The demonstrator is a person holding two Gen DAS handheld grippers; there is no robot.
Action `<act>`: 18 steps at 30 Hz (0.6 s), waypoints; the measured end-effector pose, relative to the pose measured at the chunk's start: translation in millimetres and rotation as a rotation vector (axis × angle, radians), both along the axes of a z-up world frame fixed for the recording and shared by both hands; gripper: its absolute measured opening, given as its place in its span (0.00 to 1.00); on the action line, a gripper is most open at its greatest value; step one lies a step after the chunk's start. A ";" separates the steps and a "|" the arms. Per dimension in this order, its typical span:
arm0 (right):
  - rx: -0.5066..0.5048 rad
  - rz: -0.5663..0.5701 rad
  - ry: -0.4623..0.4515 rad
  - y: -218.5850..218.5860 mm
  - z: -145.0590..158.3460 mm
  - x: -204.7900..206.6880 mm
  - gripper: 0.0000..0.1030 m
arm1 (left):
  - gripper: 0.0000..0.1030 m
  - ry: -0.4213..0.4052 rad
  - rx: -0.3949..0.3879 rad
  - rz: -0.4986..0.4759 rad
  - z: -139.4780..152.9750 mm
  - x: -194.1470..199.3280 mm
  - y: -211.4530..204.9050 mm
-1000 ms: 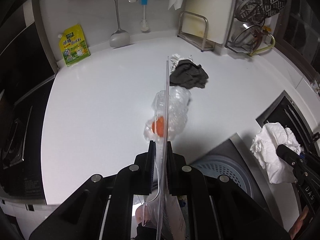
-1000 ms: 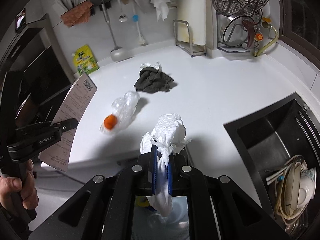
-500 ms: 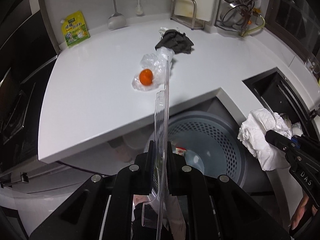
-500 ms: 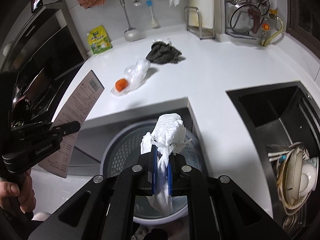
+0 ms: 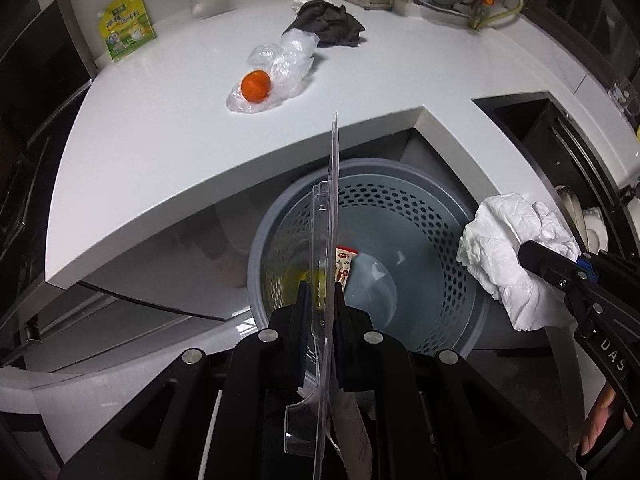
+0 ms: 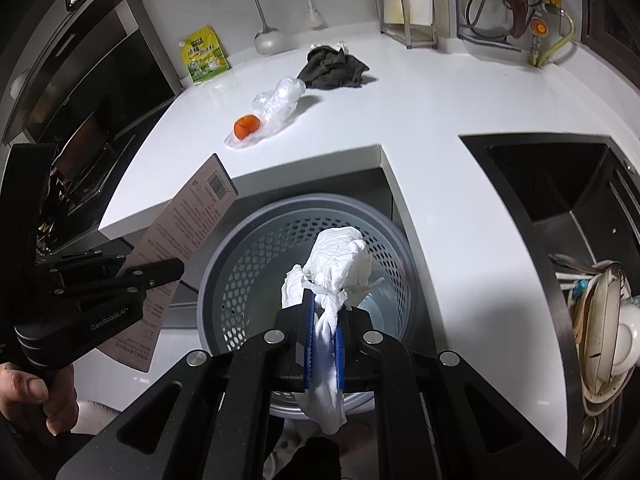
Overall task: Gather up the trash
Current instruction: 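Carry the tissue and receipt in both tools over the grey bin, then open the right tool and left tool to drop tissue and receipt into bin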
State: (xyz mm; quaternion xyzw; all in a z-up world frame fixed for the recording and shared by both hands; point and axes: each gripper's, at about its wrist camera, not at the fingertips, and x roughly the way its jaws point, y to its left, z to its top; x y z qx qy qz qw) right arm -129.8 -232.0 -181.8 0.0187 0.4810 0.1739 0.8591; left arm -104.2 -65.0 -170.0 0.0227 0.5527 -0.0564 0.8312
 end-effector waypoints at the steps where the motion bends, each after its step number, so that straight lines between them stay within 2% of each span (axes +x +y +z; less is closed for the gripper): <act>1: 0.001 0.002 0.003 -0.3 -1.3 0.3 0.08 | 0.11 0.002 0.000 0.000 -0.9 0.2 -1.5; 12: 0.021 -0.010 0.075 0.1 -29.2 9.9 0.08 | 0.11 0.032 -0.001 -0.007 -12.2 4.4 -7.3; 18: 0.031 -0.012 0.084 -0.9 -32.4 11.7 0.08 | 0.11 0.037 0.000 -0.007 -12.9 3.6 -8.1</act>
